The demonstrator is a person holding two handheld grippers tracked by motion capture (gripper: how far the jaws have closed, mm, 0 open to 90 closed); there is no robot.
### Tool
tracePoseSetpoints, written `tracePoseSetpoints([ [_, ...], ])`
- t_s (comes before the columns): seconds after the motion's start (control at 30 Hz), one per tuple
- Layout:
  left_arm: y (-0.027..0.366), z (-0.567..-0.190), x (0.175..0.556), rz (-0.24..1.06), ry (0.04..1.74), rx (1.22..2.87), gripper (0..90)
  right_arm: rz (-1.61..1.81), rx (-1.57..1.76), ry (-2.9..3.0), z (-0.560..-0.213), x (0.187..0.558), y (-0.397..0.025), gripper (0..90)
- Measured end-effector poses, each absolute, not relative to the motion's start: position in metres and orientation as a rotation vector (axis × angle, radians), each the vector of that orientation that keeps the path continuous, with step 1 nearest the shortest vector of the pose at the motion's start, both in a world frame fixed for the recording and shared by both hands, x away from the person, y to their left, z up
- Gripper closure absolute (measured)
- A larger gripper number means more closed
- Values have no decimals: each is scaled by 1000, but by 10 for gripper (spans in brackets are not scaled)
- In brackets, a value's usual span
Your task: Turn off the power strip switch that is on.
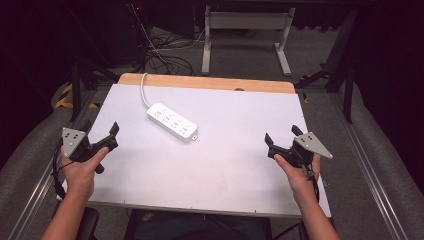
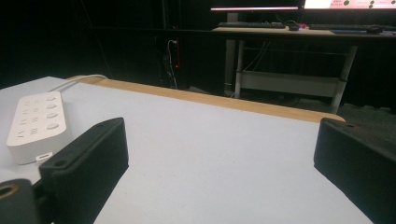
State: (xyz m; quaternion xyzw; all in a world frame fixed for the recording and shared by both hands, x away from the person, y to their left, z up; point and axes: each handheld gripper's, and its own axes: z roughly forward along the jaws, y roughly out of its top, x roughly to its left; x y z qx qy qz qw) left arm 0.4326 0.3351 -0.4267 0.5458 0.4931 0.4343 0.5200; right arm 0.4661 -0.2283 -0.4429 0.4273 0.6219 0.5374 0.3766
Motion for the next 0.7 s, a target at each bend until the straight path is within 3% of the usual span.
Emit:
tracePoseSetpoints([
  [0.17, 335, -426, 430, 1034, 1166, 1315, 209, 1375, 1095, 1594, -443, 465, -228, 35],
  [0.27, 335, -426, 431, 1035, 1164, 1320, 305, 1379, 1087, 1597, -443, 465, -227, 37],
  [0.33, 336, -426, 430, 1027, 1169, 1307, 417, 1378, 1093, 1599, -444, 466, -227, 37],
  [0.5, 344, -424, 429, 993, 1171, 1292, 871, 1380, 1097, 1598, -443, 466, -227, 37],
  [0.7, 351, -423, 427, 993, 1171, 1297, 899, 1382, 1096, 1601, -443, 465, -228, 38],
])
